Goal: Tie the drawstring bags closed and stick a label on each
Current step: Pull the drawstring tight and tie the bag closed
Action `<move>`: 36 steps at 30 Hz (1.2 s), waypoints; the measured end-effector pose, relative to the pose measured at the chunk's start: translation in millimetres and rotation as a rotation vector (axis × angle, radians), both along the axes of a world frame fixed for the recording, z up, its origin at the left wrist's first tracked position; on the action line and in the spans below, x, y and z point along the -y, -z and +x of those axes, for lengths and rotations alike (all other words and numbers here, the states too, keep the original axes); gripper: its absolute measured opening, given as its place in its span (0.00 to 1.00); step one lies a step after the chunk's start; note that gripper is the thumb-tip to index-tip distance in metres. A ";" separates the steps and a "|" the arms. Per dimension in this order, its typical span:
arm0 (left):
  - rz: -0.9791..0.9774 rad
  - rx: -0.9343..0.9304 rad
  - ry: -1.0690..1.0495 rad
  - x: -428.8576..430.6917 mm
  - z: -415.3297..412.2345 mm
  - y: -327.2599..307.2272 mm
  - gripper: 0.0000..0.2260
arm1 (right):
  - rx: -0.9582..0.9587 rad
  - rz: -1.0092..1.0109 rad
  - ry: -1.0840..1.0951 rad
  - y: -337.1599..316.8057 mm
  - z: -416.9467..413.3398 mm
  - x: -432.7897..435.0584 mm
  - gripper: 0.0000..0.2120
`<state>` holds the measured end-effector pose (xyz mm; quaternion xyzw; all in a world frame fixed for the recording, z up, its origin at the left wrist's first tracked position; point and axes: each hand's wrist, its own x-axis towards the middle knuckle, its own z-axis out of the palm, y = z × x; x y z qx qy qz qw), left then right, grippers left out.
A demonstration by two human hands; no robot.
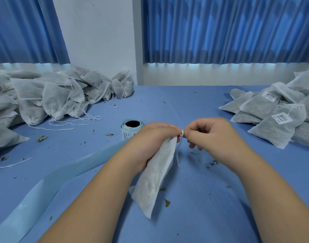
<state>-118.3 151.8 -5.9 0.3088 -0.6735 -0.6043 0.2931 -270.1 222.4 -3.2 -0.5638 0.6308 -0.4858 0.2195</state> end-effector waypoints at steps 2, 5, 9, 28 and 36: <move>0.008 -0.014 0.012 -0.2 0.3 -0.2 0.08 | 0.011 -0.004 -0.003 -1.1 0.5 -0.2 0.09; 0.031 -0.011 0.023 1.2 1.8 0.0 0.10 | 0.015 -0.008 -0.005 -0.7 1.2 -0.1 0.10; 0.048 0.037 0.059 2.9 4.2 0.1 0.09 | 0.014 -0.027 0.007 0.0 1.7 0.8 0.10; 0.137 -0.046 -0.042 4.2 2.5 1.3 0.09 | -0.039 -0.220 0.044 6.6 0.4 3.4 0.08; 0.136 -0.072 -0.066 3.7 1.4 1.3 0.11 | -0.096 -0.210 0.005 6.9 2.9 1.9 0.07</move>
